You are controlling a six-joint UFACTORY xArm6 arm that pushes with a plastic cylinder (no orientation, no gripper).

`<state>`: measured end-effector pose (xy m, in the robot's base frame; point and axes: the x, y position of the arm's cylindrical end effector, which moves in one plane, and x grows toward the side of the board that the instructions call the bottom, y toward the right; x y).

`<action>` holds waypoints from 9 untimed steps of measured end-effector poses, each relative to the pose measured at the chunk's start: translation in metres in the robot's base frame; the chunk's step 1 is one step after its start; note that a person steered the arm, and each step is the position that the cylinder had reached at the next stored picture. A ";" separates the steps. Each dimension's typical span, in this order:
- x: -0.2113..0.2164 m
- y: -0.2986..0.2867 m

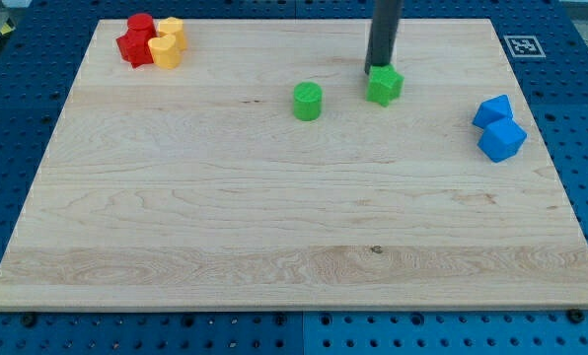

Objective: Move the green star to the left of the blue triangle

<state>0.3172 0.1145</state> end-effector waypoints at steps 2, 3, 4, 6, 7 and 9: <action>0.033 -0.039; 0.053 -0.024; 0.070 -0.003; 0.075 0.004; 0.059 0.026; 0.059 0.038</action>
<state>0.3760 0.1524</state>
